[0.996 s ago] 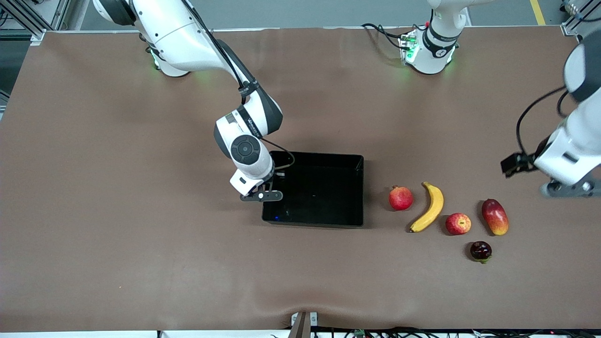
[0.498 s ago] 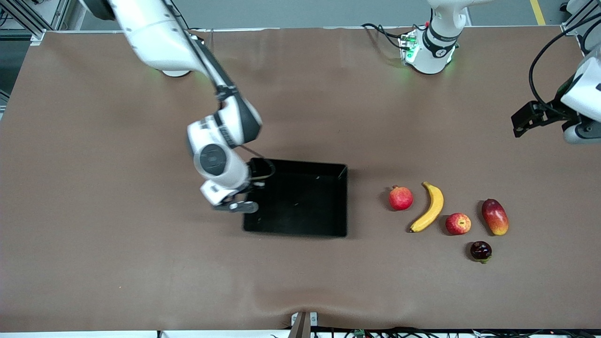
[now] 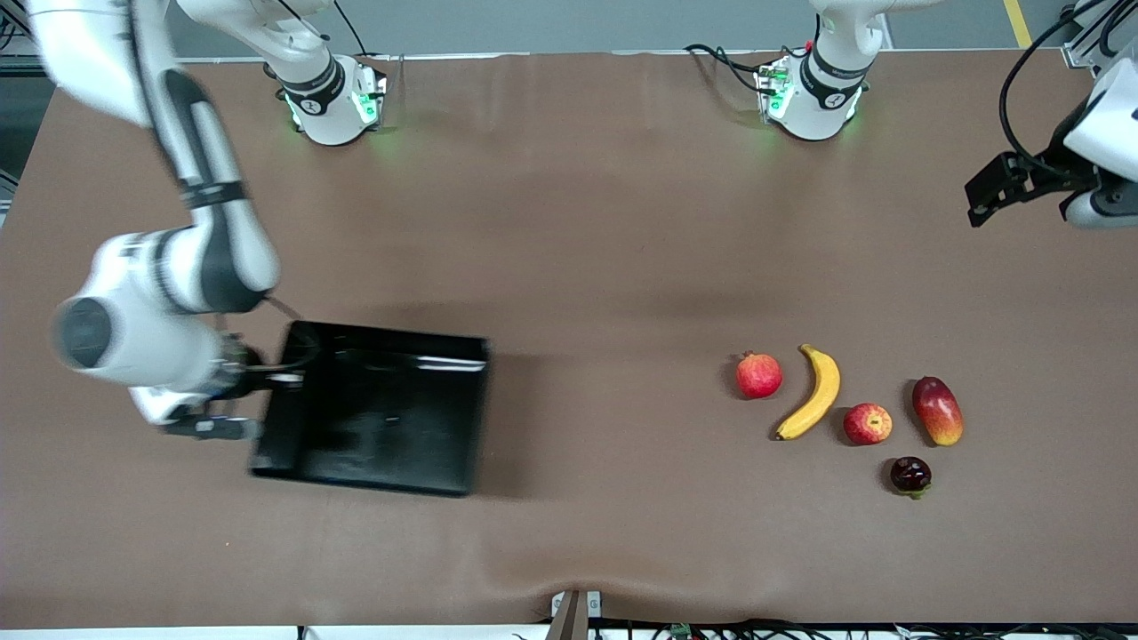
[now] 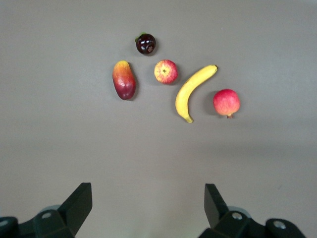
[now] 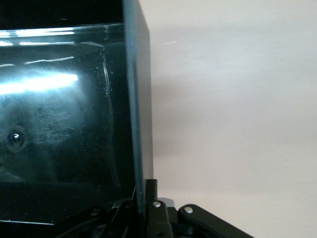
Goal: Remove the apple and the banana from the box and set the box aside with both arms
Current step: 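Slide the black tray across the table with the right gripper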
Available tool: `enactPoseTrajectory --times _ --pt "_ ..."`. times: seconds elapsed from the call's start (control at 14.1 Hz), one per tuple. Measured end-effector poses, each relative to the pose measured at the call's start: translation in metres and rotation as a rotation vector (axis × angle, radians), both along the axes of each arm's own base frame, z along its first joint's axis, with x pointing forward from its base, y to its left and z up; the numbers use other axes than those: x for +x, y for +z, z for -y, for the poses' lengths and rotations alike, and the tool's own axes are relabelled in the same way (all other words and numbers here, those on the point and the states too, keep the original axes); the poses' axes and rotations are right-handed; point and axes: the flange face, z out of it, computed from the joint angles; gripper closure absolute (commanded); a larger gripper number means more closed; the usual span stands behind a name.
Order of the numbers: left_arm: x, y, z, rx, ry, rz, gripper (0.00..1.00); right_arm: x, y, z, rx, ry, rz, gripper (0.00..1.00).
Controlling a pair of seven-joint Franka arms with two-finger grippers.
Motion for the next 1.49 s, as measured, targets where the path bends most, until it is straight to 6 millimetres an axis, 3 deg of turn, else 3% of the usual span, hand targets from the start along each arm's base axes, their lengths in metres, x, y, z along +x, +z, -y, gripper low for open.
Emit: enactPoseTrajectory --times 0.14,0.28,0.43,0.57,0.85,1.0,1.07,1.14,1.35,1.49 --pt "-0.009 0.001 -0.010 -0.014 -0.013 -0.008 0.00 -0.004 -0.008 0.081 -0.002 0.021 0.032 1.00" --pt "-0.011 0.000 -0.015 -0.017 -0.008 -0.014 0.00 -0.012 -0.014 0.148 -0.010 0.036 0.073 1.00" --pt "-0.011 -0.002 -0.015 -0.017 -0.007 -0.018 0.00 -0.025 -0.026 0.200 -0.010 0.044 0.073 1.00" --pt "-0.011 -0.003 -0.015 -0.017 -0.008 -0.020 0.00 -0.037 -0.044 0.233 -0.003 0.022 0.050 1.00" --pt "-0.011 -0.007 -0.015 -0.017 -0.007 -0.028 0.00 -0.055 -0.086 0.264 0.017 -0.031 -0.011 1.00" --pt "-0.011 -0.008 -0.015 -0.017 -0.007 -0.030 0.00 -0.059 -0.104 0.268 0.024 -0.038 -0.035 1.00" --pt "-0.010 -0.009 -0.015 -0.016 -0.007 -0.032 0.00 -0.059 -0.110 0.267 0.028 -0.037 -0.043 0.78" --pt "-0.010 -0.010 -0.015 -0.016 -0.007 -0.035 0.00 -0.058 -0.112 0.265 0.028 -0.035 -0.042 0.01" --pt "-0.009 -0.012 -0.016 -0.016 -0.006 -0.039 0.00 -0.051 -0.104 0.262 0.030 0.025 -0.019 0.00" --pt "-0.008 -0.012 -0.017 -0.017 -0.004 -0.039 0.00 -0.039 -0.078 0.260 0.016 0.055 0.031 0.00"
